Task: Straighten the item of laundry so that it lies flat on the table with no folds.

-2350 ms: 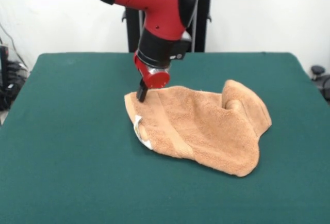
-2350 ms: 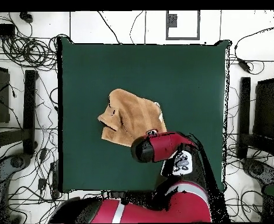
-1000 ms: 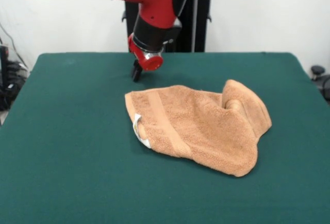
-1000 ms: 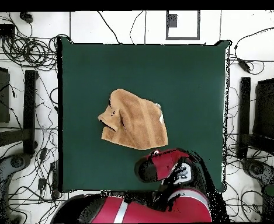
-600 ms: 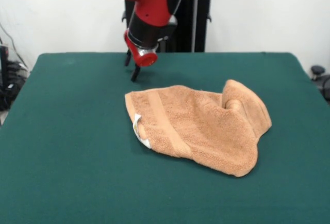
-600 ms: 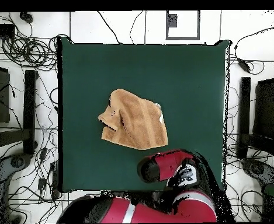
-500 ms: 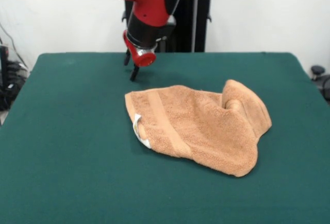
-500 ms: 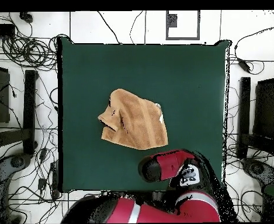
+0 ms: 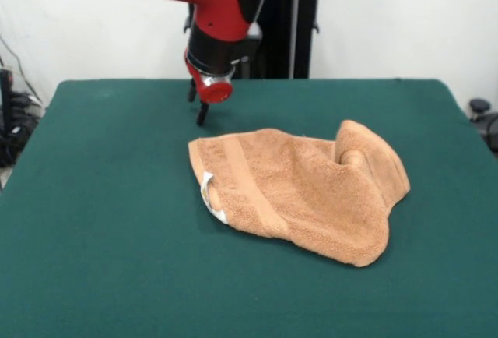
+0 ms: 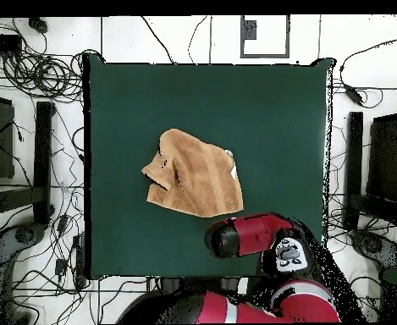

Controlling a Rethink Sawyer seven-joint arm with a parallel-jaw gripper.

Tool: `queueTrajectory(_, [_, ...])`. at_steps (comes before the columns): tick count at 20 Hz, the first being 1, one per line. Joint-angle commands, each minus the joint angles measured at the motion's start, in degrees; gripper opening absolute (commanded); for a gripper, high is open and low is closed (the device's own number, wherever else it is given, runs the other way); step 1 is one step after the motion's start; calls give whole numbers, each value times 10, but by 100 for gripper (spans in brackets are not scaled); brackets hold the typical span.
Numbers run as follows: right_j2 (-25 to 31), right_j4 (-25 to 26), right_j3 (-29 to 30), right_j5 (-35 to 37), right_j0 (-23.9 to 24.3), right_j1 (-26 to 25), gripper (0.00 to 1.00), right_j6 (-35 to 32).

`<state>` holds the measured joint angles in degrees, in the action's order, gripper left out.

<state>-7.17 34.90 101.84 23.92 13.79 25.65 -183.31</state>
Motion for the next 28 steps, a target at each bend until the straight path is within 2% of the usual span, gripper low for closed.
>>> queueTrajectory(1, [104, -39, -57, 74, 0, 20, 100, 102])
queueTrajectory(6, [127, -46, -73, 105, 13, 33, 100, 122])
queueTrajectory(15, [167, -31, -95, 105, 49, 17, 100, 136])
queueTrajectory(21, [168, -10, -124, 82, 47, -18, 100, 119])
queueTrajectory(28, [162, -20, -154, 67, 21, -54, 100, 75])
